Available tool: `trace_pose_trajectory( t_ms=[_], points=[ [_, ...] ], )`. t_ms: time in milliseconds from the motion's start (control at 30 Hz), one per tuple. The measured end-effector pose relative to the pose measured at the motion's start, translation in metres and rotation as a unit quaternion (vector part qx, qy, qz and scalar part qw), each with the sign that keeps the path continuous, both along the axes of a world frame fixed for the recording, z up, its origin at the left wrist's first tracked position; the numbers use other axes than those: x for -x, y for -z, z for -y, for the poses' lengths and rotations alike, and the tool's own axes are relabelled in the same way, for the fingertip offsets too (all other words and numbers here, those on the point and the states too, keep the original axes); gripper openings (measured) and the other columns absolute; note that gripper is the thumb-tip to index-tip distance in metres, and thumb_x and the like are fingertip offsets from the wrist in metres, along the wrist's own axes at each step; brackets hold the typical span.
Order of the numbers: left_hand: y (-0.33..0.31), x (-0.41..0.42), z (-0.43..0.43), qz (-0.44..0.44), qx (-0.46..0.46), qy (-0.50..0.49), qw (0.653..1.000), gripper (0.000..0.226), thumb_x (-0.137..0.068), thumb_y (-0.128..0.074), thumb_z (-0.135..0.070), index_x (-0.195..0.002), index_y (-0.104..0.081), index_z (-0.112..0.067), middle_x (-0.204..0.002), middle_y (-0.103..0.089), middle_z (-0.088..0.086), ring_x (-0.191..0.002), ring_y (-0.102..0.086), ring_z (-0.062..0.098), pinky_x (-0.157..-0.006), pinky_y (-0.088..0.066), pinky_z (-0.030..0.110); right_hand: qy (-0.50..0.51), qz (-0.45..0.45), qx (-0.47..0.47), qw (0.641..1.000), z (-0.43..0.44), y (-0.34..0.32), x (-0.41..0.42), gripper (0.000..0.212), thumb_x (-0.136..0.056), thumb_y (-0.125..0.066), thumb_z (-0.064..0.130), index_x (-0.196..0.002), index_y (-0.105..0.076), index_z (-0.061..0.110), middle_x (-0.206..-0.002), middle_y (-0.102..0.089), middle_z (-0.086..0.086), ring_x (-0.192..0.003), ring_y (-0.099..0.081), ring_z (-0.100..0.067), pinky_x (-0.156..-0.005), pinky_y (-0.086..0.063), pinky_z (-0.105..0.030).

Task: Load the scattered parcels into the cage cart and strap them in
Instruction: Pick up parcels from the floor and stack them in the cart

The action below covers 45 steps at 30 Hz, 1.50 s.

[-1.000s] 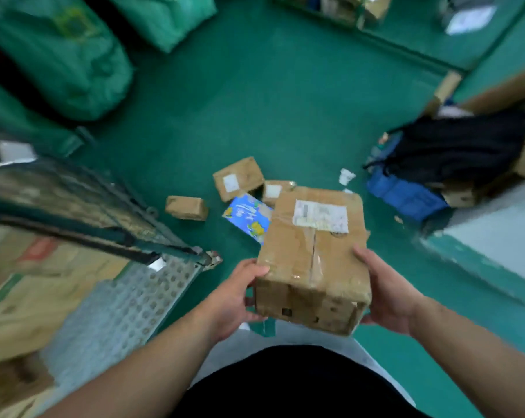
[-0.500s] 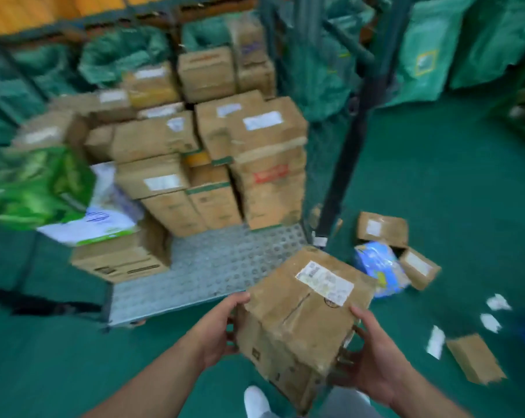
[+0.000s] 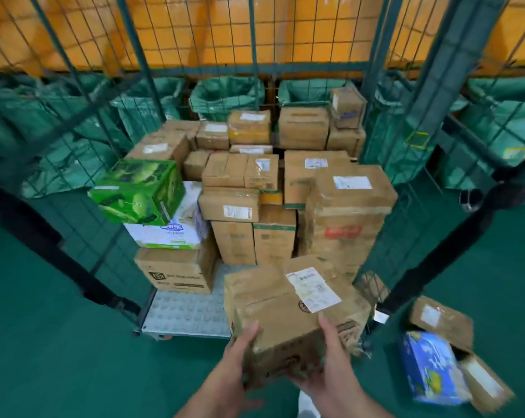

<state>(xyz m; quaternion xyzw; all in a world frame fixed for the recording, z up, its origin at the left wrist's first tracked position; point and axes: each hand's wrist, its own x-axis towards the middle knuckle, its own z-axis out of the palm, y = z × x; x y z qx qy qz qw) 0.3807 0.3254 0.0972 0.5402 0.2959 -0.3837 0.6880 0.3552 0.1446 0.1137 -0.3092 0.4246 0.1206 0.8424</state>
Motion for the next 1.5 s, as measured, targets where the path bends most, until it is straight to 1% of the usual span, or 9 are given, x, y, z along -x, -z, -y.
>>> trace_pose_trajectory(
  t_ms=[167, 267, 400, 533, 700, 867, 1000, 1233, 1500],
  points=[
    [-0.003, -0.064, 0.015, -0.024, 0.04, -0.038, 0.998, 0.072, -0.061, -0.088, -0.046, -0.126, -0.068, -0.022, -0.119, -0.074, 0.013, -0.116, -0.064, 0.033, -0.09, -0.045, 0.046, -0.047, 0.001, 0.042, 0.998, 0.007, -0.013, -0.055, 0.089, -0.053, -0.086, 0.067, -0.131, -0.059, 0.032, -0.116, -0.076, -0.005, -0.114, -0.065, -0.031, -0.096, -0.054, -0.054],
    [-0.001, -0.112, 0.036, -0.003, 0.037, -0.091, 0.995, 0.09, -0.05, -0.098, -0.038, -0.13, -0.065, -0.012, -0.122, -0.071, 0.021, -0.113, -0.068, 0.041, -0.096, -0.053, 0.053, -0.068, 0.0, 0.046, 0.997, 0.034, -0.013, -0.104, 0.112, -0.04, -0.09, 0.069, -0.137, -0.049, 0.03, -0.137, -0.06, -0.008, -0.126, -0.054, -0.034, -0.102, -0.049, -0.057],
    [-0.002, -0.188, 0.065, 0.048, 0.027, -0.105, 0.993, 0.091, -0.039, -0.094, -0.026, -0.124, -0.066, -0.01, -0.115, -0.071, 0.023, -0.096, -0.066, 0.038, -0.069, -0.056, 0.046, -0.069, -0.018, 0.076, 0.995, 0.093, -0.011, -0.182, 0.119, -0.031, -0.085, 0.072, -0.137, -0.046, 0.037, -0.156, -0.036, 0.003, -0.14, -0.036, -0.033, -0.096, -0.05, -0.057],
    [-0.014, -0.258, 0.1, 0.055, 0.069, -0.133, 0.987, 0.073, -0.047, -0.086, -0.036, -0.116, -0.068, -0.023, -0.113, -0.073, 0.014, -0.109, -0.062, 0.035, -0.087, -0.047, 0.045, -0.03, 0.002, 0.108, 0.994, 0.158, -0.018, -0.237, 0.102, -0.061, -0.085, 0.069, -0.146, -0.035, 0.044, -0.137, -0.037, 0.01, -0.126, -0.047, -0.03, -0.093, -0.054, -0.059],
    [-0.021, -0.309, 0.112, 0.101, 0.076, -0.158, 0.979, 0.065, -0.068, -0.067, -0.048, -0.13, -0.061, -0.031, -0.117, -0.069, 0.012, -0.106, -0.061, 0.032, -0.083, -0.045, 0.044, -0.025, 0.086, 0.126, 0.988, 0.185, -0.033, -0.293, 0.089, -0.079, -0.076, 0.062, -0.146, -0.017, 0.059, -0.141, -0.04, 0.009, -0.122, -0.055, -0.025, -0.098, -0.054, -0.055],
    [-0.032, -0.356, 0.11, 0.135, 0.069, -0.147, 0.977, 0.1, -0.046, -0.087, -0.049, -0.139, -0.059, -0.023, -0.123, -0.066, 0.017, -0.111, -0.057, 0.036, -0.078, -0.048, 0.047, -0.036, 0.165, 0.21, 0.963, 0.194, -0.04, -0.339, 0.065, -0.09, -0.065, 0.059, -0.144, -0.037, 0.039, -0.131, -0.056, 0.01, -0.114, -0.055, -0.011, -0.1, -0.047, -0.044],
    [-0.028, -0.39, 0.108, 0.146, 0.081, -0.126, 0.978, 0.08, -0.067, -0.073, -0.049, -0.14, -0.058, -0.022, -0.12, -0.068, 0.018, -0.106, -0.058, 0.034, -0.073, -0.046, 0.041, -0.063, 0.182, 0.243, 0.951, 0.194, -0.04, -0.371, 0.023, -0.105, -0.05, 0.042, -0.127, -0.046, 0.035, -0.106, -0.053, 0.024, -0.094, -0.05, 0.002, -0.091, -0.037, -0.031],
    [-0.034, -0.478, 0.108, 0.14, 0.071, -0.105, 0.982, 0.055, -0.077, -0.065, -0.05, -0.123, -0.066, -0.02, -0.112, -0.073, 0.018, -0.096, -0.065, 0.034, -0.075, -0.049, 0.04, -0.096, 0.154, 0.465, 0.866, 0.167, -0.038, -0.417, 0.056, -0.099, -0.061, 0.037, -0.147, -0.034, 0.046, -0.143, -0.036, 0.019, -0.134, -0.038, -0.005, -0.114, -0.03, -0.032],
    [-0.044, -0.589, 0.153, 0.162, 0.012, 0.009, 0.987, 0.044, -0.086, -0.065, -0.056, -0.119, -0.065, -0.026, -0.117, -0.073, 0.012, -0.114, -0.064, 0.034, -0.092, -0.05, 0.047, -0.078, 0.051, 0.537, 0.838, 0.197, -0.046, -0.486, 0.064, -0.099, -0.059, 0.038, -0.156, -0.031, 0.039, -0.15, -0.043, 0.012, -0.128, -0.046, -0.009, -0.112, -0.039, -0.034]
  ],
)
